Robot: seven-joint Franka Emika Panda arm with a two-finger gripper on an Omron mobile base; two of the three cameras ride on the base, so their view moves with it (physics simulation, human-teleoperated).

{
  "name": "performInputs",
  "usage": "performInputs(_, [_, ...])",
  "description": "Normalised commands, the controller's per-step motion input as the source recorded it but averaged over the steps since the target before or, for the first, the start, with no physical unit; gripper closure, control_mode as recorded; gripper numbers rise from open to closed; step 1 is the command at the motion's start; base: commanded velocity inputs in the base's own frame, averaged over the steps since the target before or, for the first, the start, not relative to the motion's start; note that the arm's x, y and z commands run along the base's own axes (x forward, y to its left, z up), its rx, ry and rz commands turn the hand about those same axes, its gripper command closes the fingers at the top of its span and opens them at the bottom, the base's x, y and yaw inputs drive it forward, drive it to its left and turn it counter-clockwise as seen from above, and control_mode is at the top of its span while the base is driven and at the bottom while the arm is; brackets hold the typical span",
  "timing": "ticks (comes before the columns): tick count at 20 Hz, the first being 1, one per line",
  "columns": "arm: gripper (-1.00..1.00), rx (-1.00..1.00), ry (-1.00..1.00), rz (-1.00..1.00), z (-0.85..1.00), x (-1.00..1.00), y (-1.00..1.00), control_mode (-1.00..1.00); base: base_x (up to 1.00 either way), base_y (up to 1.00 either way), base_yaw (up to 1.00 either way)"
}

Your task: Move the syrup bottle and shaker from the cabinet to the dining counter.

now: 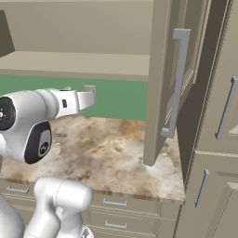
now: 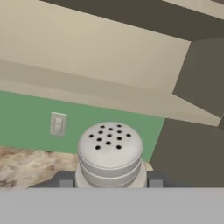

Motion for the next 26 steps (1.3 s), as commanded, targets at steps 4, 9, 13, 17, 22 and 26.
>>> performInputs(4, [1.0, 0.01, -0.01, -0.15, 0.0, -0.18, 0.14, -1.0, 0.0, 0.0, 0.0])
performInputs(9, [1.0, 0.07, 0.0, -0.13, 0.02, -0.05, -0.01, -1.0, 0.0, 0.0, 0.0])
performInputs(13, [1.0, 0.07, 0.0, 0.0, 0.0, -0.04, -0.03, -1.0, 0.0, 0.0, 0.0])
performInputs(17, [1.0, 0.0, 0.0, 0.0, 0.0, 0.0, -0.01, -1.0, 0.0, 0.0, 0.0])
performInputs(22, [1.0, 0.0, 0.0, 0.0, 0.0, 0.0, 0.0, -1.0, 0.0, 0.0, 0.0])
performInputs(26, [1.0, 0.0, 0.0, 0.0, 0.0, 0.0, 0.0, -1.0, 0.0, 0.0, 0.0])
